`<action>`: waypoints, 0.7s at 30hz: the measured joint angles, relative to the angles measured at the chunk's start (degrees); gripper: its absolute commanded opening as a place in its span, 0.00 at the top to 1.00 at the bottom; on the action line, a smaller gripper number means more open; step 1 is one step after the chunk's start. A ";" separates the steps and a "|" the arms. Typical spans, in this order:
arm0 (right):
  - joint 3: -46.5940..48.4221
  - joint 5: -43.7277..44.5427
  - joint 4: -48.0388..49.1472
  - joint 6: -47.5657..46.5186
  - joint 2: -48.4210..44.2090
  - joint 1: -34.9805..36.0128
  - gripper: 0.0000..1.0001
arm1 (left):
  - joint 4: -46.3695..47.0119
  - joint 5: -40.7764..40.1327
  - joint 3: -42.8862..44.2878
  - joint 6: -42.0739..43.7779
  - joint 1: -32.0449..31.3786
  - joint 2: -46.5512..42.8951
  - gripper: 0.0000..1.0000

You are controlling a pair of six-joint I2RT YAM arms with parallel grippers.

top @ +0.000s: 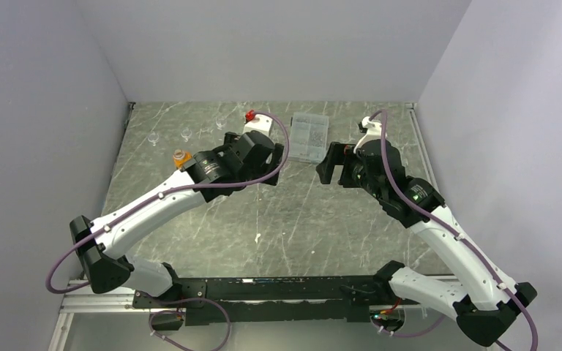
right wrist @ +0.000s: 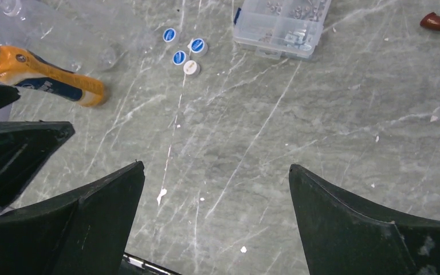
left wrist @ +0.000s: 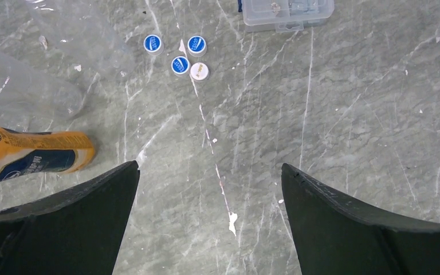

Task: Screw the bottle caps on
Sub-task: Pick up the plastic bottle at the center of the board.

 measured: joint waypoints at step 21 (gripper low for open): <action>2.91 -5.60 -0.17 0.20 6.03 -0.04 0.00 | 1.09 -4.13 -4.02 0.57 9.09 -11.15 0.01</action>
